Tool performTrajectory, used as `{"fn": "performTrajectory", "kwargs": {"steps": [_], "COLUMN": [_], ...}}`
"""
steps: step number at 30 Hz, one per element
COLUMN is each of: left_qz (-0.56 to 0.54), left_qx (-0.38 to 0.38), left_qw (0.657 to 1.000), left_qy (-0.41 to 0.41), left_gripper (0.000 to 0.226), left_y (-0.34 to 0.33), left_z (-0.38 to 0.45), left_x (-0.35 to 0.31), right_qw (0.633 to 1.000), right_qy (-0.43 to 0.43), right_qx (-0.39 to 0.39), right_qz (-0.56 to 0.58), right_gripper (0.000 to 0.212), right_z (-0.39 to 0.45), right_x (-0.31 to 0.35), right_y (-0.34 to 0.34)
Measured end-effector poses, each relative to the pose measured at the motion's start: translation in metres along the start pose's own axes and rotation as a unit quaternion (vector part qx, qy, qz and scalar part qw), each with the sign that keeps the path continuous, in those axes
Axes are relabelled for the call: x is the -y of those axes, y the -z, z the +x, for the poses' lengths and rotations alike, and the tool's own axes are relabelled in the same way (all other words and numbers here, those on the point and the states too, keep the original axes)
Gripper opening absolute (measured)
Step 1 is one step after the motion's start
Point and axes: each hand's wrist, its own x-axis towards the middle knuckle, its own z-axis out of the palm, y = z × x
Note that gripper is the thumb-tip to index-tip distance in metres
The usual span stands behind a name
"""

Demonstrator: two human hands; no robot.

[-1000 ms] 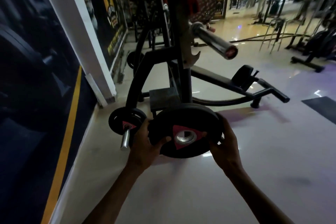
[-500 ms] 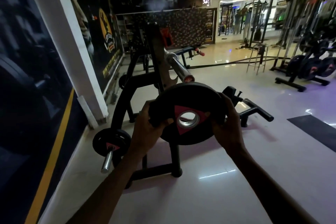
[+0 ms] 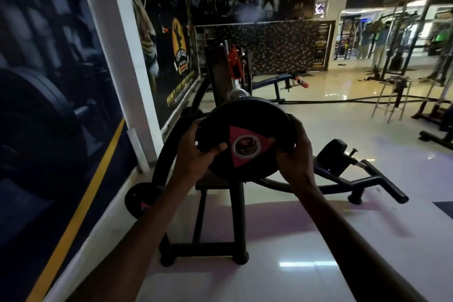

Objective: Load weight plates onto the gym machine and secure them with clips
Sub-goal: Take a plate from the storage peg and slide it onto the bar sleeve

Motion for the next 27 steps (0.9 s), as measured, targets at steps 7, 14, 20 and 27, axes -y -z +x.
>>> {"fn": "performTrajectory", "kwargs": {"steps": [7, 14, 20, 27], "left_qz": [0.005, 0.072, 0.09, 0.077], "left_qx": [-0.004, 0.014, 0.027, 0.052], "left_qw": [1.0, 0.997, 0.992, 0.994], "left_qy": [0.016, -0.034, -0.085, -0.055], "left_gripper": [0.071, 0.083, 0.091, 0.093], "left_y": [-0.014, -0.041, -0.074, -0.098], "left_z": [0.034, 0.096, 0.18, 0.262], "left_x": [0.02, 0.054, 0.107, 0.153], "right_qw": [1.0, 0.997, 0.99, 0.984], "right_qy": [0.002, 0.005, -0.016, -0.041], "right_qx": [0.018, 0.021, 0.058, 0.051], "right_qz": [0.017, -0.07, -0.131, -0.168], "right_gripper": [0.067, 0.071, 0.063, 0.058], "right_z": [0.033, 0.092, 0.166, 0.225], "right_x": [-0.033, -0.088, -0.139, -0.179], "right_y": [-0.016, -0.041, -0.072, -0.104]}}
